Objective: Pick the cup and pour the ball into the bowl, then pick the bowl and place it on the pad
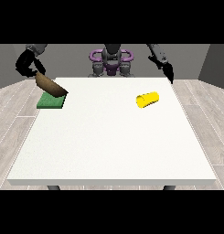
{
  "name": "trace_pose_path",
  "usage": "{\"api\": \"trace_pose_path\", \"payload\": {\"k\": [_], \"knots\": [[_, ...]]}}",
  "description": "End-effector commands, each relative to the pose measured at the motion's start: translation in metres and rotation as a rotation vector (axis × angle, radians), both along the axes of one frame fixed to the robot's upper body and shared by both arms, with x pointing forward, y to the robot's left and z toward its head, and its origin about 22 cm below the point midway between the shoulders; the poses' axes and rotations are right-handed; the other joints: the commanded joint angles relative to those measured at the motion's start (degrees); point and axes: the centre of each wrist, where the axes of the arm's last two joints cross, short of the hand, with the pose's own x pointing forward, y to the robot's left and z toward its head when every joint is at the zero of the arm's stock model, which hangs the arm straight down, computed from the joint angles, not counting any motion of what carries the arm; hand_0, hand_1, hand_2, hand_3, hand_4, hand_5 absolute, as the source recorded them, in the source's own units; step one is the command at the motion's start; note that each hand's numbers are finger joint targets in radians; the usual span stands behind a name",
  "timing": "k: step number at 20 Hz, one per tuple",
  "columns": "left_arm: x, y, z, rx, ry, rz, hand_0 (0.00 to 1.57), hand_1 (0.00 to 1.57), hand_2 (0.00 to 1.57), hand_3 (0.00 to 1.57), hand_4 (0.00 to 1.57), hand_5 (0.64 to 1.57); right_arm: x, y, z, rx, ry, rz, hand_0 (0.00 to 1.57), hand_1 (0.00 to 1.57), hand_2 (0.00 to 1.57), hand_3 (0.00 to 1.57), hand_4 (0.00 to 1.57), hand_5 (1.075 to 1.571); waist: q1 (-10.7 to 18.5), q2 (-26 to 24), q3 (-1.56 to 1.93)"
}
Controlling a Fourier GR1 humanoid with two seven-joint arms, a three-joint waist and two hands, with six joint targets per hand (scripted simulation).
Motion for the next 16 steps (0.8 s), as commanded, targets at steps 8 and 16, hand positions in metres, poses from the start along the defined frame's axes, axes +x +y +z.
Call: {"api": "trace_pose_path", "payload": {"k": [8, 16], "knots": [[-0.005, 0.094, 0.031, -0.07, -0.234, 0.141, 0.0, 0.0, 0.0, 0.0, 0.46, 1.136, -0.007, -0.011, -0.006, 0.008, -0.206, -0.034, 1.57, 1.57, 1.57, 1.54, 1.53, 1.569, -2.66, 11.34, 0.11], [-0.01, 0.119, 0.062, -0.106, -0.346, 0.127, 0.0, 0.0, 0.0, 0.0, 0.89, 1.183, -0.026, -0.022, -0.052, 0.136, -0.317, -0.136, 1.57, 1.57, 1.57, 1.57, 1.32, 1.554, -0.85, 17.27, 0.22]]}}
